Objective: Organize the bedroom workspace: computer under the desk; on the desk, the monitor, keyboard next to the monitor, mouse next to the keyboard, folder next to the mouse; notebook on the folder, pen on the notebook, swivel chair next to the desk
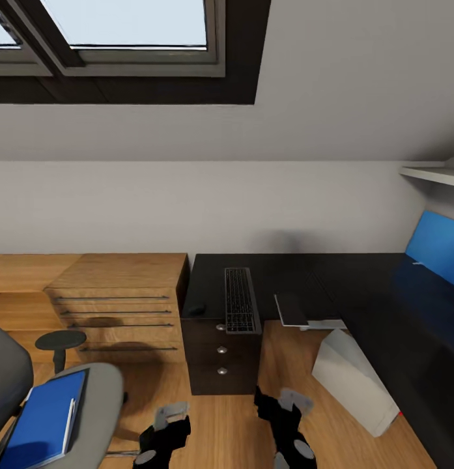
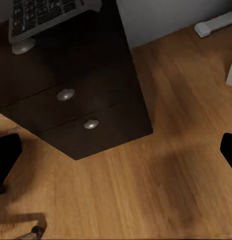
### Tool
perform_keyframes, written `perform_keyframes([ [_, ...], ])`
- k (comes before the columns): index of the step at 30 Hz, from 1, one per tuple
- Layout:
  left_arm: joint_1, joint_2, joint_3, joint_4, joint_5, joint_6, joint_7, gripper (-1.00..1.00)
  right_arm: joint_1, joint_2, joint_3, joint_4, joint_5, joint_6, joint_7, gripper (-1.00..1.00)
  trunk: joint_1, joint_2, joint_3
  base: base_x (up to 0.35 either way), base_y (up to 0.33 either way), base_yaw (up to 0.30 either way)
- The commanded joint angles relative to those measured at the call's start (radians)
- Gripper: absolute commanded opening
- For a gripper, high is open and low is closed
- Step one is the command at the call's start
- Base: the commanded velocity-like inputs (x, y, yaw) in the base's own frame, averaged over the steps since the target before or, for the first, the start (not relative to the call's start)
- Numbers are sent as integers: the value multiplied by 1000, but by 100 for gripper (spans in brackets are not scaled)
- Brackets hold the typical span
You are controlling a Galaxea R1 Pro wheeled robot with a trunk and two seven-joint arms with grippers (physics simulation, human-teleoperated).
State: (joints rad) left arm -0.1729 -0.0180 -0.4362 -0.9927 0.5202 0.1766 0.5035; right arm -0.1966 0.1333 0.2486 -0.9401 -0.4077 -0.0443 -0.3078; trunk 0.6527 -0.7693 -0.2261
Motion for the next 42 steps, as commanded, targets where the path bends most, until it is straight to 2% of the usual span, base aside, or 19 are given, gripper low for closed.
perform_keyframes([
  [1, 0, -2, 2, -61, 11, 40, 29, 100, -3, -4, -13, -39, -53, 33, -5, 100, 4, -8, -5, 0, 0, 0],
  [2, 0, -8, 15, -143, 23, 100, 59, 100, -6, -9, -48, -95, -126, 87, -1, 100, 8, -15, -8, 0, 0, 0],
  [3, 0, -11, 24, -176, 32, 126, 70, 100, -7, -11, -67, -121, -162, 108, 1, 100, 12, -22, -11, 0, 0, 0],
  [4, 0, -21, 57, -252, 62, 199, 93, 100, -10, -14, -119, -193, -271, 149, 13, 100, 16, -29, -14, 0, 0, 0],
  [5, 0, -25, 80, -290, 79, 242, 101, 100, -10, -17, -148, -227, -345, 165, 23, 100, 20, -36, -18, 0, 0, 0],
  [7, 0, -28, 104, -319, 92, 279, 107, 100, -11, -22, -169, -249, -417, 175, 35, 100, 27, -50, -24, 0, 0, 0],
  [8, 1, -29, 131, -343, 103, 309, 111, 100, -11, -30, -182, -258, -481, 180, 49, 100, 31, -57, -27, 0, 0, 0],
  [11, 1, -31, 175, -375, 118, 337, 114, 100, -12, -44, -192, -249, -552, 184, 79, 100, 43, -78, -36, 0, 0, 0],
  [12, 1, -32, 201, -396, 129, 348, 114, 100, -12, -52, -196, -236, -579, 184, 108, 100, 46, -85, -40, 0, 0, 0],
  [13, 0, -33, 211, -404, 137, 352, 115, 100, -12, -56, -198, -231, -589, 185, 124, 100, 50, -92, -43, 0, 0, 0],
  [17, 0, -33, 247, -422, 214, 364, 116, 100, -12, -75, -205, -216, -624, 183, 214, 100, 66, -120, -55, 0, 0, 0],
  [19, 0, -30, 250, -417, 225, 364, 115, 100, -12, -77, -205, -212, -628, 183, 224, 100, 73, -134, -62, 0, 0, 13],
  [23, 0, -28, 253, -392, 226, 363, 114, 100, -12, -78, -204, -192, -630, 182, 230, 100, 89, -162, -75, 0, 0, 134],
  [24, 0, -28, 251, -385, 223, 363, 113, 100, -12, -77, -204, -158, -630, 182, 232, 100, 92, -169, -78, 0, 0, 245],
  [28, 0, -29, 243, -382, 211, 362, 114, 100, -12, -77, -203, -134, -631, 181, 242, 100, 108, -197, -90, 0, 0, 261],
  [31, 0, -29, 231, -382, 197, 361, 113, 100, -12, -76, -202, -122, -630, 181, 282, 100, 119, -218, -100, 0, 0, 273],
  [35, 0, -29, 227, -381, 193, 361, 113, 100, -12, -76, -201, -118, -629, 180, 302, 100, 135, -246, -112, 0, 0, 276],
  [37, 0, -30, 218, -381, 192, 360, 114, 100, -12, -76, -201, -117, -628, 179, 308, 100, 142, -260, -118, 0, 0, 267],
  [42, 0, -30, 163, -380, 192, 359, 115, 100, -12, -76, -198, -116, -626, 179, 314, 100, 161, -295, -134, 0, 0, 107],
])
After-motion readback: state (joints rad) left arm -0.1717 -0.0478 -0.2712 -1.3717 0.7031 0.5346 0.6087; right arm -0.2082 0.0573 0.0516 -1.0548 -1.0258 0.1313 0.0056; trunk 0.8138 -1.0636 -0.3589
